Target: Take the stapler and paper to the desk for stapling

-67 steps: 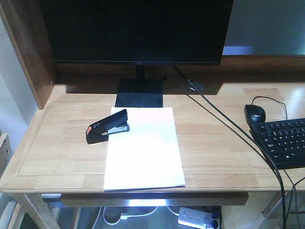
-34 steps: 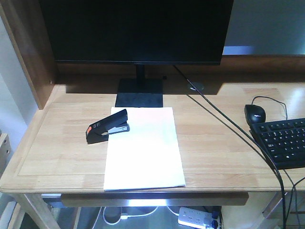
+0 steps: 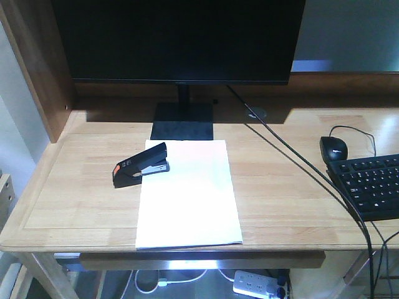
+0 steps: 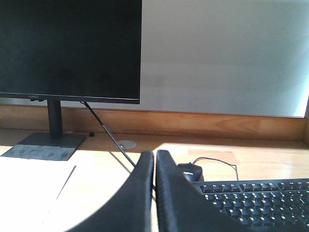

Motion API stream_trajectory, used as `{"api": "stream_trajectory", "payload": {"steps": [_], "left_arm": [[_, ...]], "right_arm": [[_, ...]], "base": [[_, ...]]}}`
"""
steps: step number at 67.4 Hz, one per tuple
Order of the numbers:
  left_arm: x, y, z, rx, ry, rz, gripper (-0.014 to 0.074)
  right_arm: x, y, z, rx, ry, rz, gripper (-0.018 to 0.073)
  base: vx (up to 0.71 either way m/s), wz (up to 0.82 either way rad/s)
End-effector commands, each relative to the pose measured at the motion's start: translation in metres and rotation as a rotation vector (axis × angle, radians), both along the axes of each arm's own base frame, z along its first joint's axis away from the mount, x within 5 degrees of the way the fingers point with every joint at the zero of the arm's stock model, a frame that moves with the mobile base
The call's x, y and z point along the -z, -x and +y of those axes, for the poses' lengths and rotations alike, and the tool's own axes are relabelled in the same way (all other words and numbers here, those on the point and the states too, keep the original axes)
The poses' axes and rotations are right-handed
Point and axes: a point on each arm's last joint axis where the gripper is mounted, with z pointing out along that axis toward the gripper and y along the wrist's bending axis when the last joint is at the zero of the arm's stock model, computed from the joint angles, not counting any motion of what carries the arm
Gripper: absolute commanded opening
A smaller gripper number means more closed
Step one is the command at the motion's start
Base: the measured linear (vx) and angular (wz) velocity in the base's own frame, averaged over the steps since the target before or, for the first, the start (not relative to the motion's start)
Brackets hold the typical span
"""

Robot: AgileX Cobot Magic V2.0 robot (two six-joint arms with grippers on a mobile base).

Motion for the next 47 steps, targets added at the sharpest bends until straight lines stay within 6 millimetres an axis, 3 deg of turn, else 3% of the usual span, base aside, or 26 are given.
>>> {"api": "stream_trajectory", "payload": {"steps": [1, 47], "left_arm": [[-0.0042, 0.0007, -0.0001, 0.002, 0.012, -0.083, -0.0006], [-0.0042, 0.0007, -0.0001, 0.002, 0.012, -0.083, -0.0006]], "right_arm": [[-0.0056, 0.0013, 0.0004, -0.001, 0.008, -0.08, -0.001], [-0.0058, 0.0013, 0.0004, -0.001, 0.008, -0.082, -0.001]], "base": [[0.0, 0.0], [0.0, 0.0]]}}
